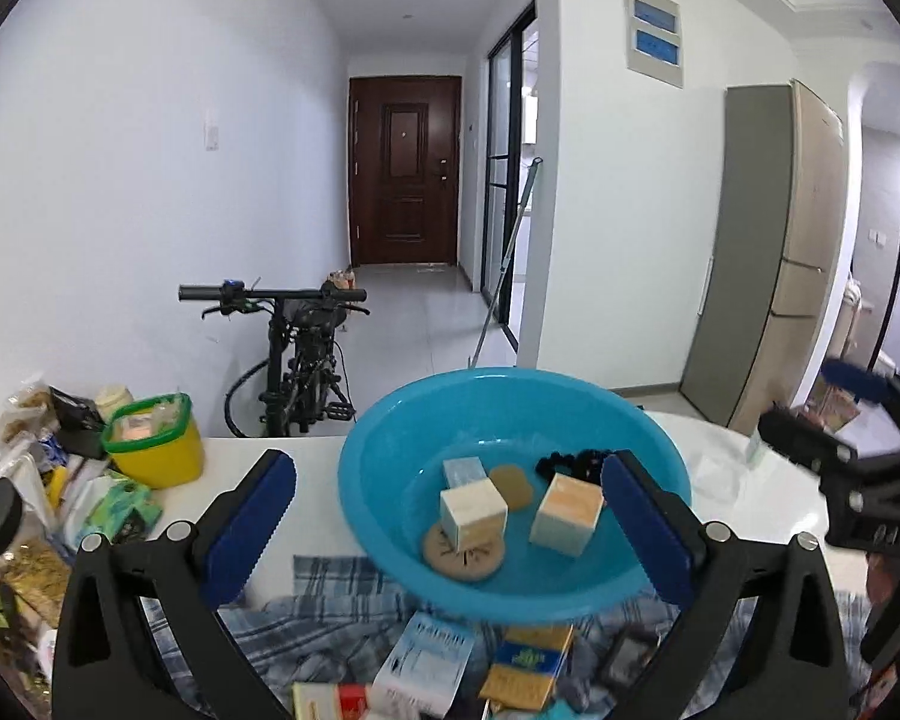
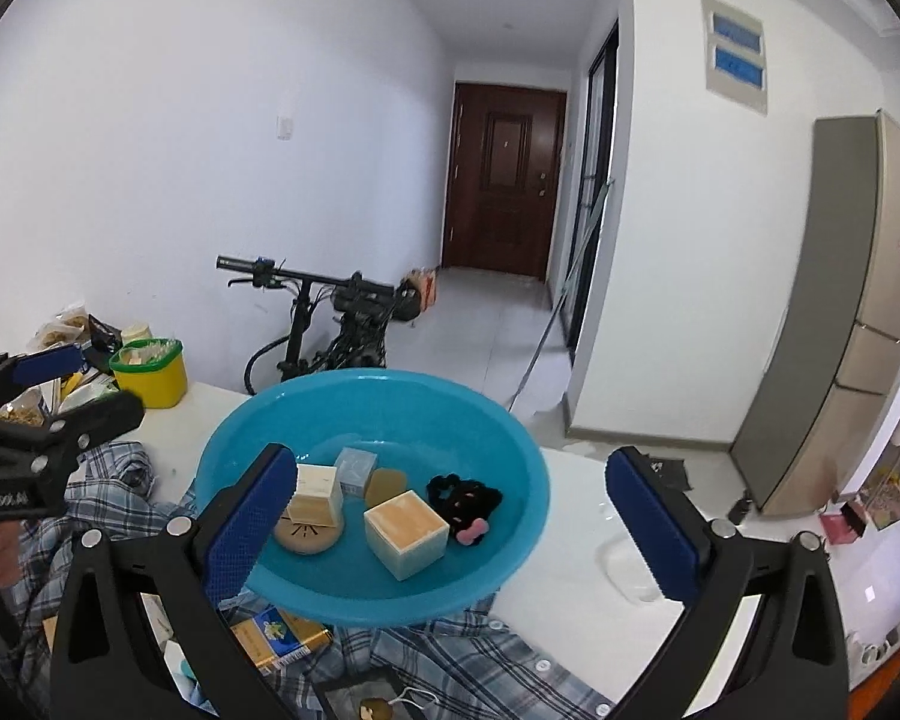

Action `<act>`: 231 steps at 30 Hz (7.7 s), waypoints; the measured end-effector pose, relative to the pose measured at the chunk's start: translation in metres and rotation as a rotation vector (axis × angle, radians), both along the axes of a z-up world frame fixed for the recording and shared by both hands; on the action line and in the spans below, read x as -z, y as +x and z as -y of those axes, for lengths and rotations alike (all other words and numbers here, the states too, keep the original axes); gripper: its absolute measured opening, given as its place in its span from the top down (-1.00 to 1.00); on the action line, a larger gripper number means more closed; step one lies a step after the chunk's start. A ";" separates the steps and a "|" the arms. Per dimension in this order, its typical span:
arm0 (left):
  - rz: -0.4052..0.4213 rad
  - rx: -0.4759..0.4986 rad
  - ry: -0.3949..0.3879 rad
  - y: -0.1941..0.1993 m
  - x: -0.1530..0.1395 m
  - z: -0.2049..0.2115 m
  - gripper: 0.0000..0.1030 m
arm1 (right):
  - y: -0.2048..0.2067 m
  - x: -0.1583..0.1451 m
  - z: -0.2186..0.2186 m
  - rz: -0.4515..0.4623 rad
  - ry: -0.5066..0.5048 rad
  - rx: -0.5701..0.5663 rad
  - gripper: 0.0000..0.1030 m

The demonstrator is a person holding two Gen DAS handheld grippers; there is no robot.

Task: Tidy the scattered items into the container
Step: 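Open both tools and withdraw them from the basin back over the pile, then grasp pink bunny pouch with right tool while left tool grasps white lotion bottle, then lift the white bottle and bunny pouch and carry both over the basin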

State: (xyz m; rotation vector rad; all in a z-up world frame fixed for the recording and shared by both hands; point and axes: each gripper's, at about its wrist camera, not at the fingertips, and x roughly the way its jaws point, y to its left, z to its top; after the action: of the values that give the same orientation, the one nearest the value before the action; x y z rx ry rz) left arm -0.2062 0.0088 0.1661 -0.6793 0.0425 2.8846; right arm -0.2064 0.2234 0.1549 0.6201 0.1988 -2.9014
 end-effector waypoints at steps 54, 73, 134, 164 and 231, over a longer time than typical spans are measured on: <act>0.184 0.033 0.076 0.162 0.143 0.005 -1.00 | 0.148 0.131 -0.002 0.154 -0.078 0.024 -0.99; 0.269 0.047 0.091 0.169 0.171 0.007 -1.00 | 0.154 0.168 0.014 0.275 -0.085 -0.068 -0.87; 0.419 -0.007 0.044 0.088 0.207 -0.008 -0.03 | 0.136 0.179 -0.012 0.385 -0.174 -0.140 0.37; 0.149 0.026 0.068 0.135 0.150 -0.008 0.19 | 0.137 0.144 -0.009 0.234 -0.134 -0.091 0.37; 0.017 0.060 0.074 0.046 0.061 -0.023 0.19 | 0.065 0.044 0.011 -0.058 -0.139 -0.085 0.37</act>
State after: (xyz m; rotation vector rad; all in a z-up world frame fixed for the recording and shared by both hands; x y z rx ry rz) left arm -0.1605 0.0318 0.1055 -0.6777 -0.0444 2.8073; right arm -0.1414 0.2121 0.1108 0.4923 0.0298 -2.8232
